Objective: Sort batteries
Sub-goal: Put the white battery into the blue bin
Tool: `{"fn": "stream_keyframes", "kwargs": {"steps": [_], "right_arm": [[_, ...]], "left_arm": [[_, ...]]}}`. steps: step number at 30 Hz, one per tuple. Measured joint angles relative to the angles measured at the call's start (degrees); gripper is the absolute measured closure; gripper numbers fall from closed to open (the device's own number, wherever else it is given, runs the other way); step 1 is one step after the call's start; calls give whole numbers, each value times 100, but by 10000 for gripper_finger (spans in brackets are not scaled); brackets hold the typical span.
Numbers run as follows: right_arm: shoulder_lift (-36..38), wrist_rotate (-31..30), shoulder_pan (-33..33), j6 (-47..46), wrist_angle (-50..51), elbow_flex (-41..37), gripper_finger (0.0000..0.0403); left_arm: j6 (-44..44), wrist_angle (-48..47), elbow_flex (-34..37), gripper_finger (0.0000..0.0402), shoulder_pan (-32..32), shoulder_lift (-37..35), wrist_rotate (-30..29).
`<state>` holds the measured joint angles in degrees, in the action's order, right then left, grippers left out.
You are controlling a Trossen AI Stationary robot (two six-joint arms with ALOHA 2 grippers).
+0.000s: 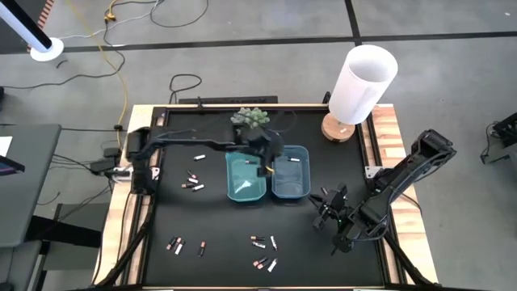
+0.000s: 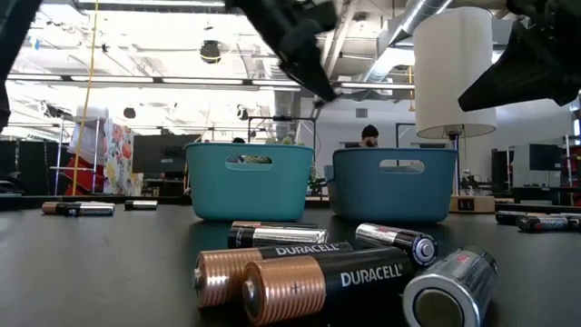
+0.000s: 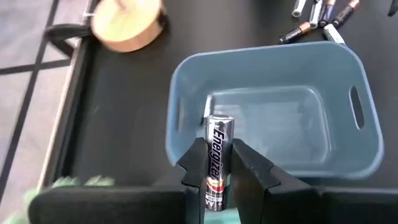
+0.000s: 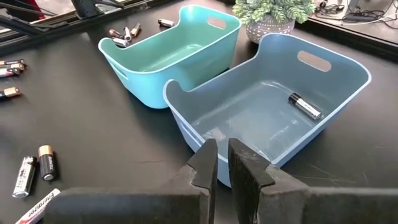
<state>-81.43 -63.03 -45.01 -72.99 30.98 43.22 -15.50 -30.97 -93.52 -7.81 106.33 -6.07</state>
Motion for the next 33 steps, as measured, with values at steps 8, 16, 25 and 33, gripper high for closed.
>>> {"fn": "stream_keyframes", "kwargs": {"steps": [8, 16, 25, 33], "right_arm": [[1, 1, 0, 17, 1, 0, 344], [1, 1, 0, 146, -19, -2, 344], [2, 2, 0, 149, -27, 0, 344], [2, 3, 0, 151, -22, -1, 344]], "left_arm": [[-28, 7, -663, 358, 102, 1281, 0], [55, 399, -769, 358, 248, 1969, 213], [88, 504, -756, 346, 258, 2130, 227], [26, 506, -747, 289, 264, 2115, 229]]}}
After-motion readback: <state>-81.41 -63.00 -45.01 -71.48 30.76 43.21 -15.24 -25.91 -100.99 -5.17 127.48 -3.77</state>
